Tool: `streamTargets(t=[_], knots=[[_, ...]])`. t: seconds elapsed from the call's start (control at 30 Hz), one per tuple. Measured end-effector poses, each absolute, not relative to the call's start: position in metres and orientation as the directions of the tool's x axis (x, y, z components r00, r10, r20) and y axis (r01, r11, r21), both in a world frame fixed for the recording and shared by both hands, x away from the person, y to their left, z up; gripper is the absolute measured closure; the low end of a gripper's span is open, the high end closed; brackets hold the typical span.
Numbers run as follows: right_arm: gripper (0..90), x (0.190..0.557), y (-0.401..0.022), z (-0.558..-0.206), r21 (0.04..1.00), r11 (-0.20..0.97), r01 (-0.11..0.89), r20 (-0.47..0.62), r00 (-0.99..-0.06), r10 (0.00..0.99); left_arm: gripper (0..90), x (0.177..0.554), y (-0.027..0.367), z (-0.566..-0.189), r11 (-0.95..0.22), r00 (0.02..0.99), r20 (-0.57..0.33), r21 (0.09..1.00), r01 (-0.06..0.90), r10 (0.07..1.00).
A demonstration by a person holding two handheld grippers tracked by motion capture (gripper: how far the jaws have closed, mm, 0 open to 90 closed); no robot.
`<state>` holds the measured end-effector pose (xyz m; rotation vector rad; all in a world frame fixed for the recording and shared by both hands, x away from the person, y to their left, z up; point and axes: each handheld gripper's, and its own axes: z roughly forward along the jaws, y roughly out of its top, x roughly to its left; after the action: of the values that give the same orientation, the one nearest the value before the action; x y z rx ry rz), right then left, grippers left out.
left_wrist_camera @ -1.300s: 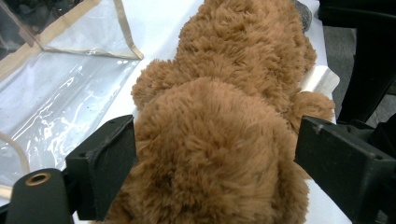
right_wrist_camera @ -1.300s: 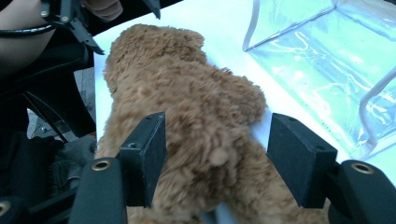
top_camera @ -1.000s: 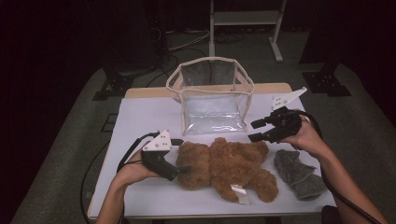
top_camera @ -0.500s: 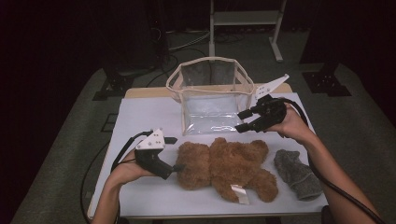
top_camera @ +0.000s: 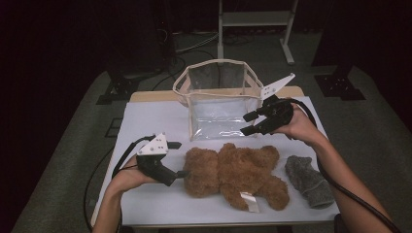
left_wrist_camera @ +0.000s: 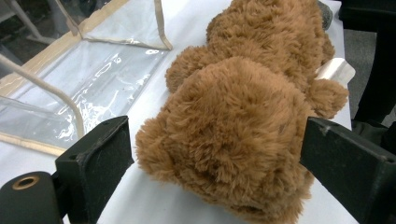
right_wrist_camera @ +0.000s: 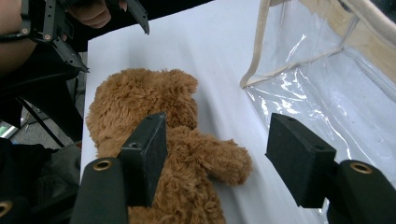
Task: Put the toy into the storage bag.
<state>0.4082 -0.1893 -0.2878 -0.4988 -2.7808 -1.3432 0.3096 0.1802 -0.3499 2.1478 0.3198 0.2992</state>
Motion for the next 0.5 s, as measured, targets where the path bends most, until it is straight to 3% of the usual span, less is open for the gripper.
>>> streamTargets(t=[0.5], knots=[[37.0, 0.420, -0.170, -0.269, 0.741, 0.625, 0.244, 0.108, -0.963, 0.248, 8.3, 0.309, 0.184, -0.350, -0.551, 0.936, 0.090, 0.826, 0.122, 0.342]])
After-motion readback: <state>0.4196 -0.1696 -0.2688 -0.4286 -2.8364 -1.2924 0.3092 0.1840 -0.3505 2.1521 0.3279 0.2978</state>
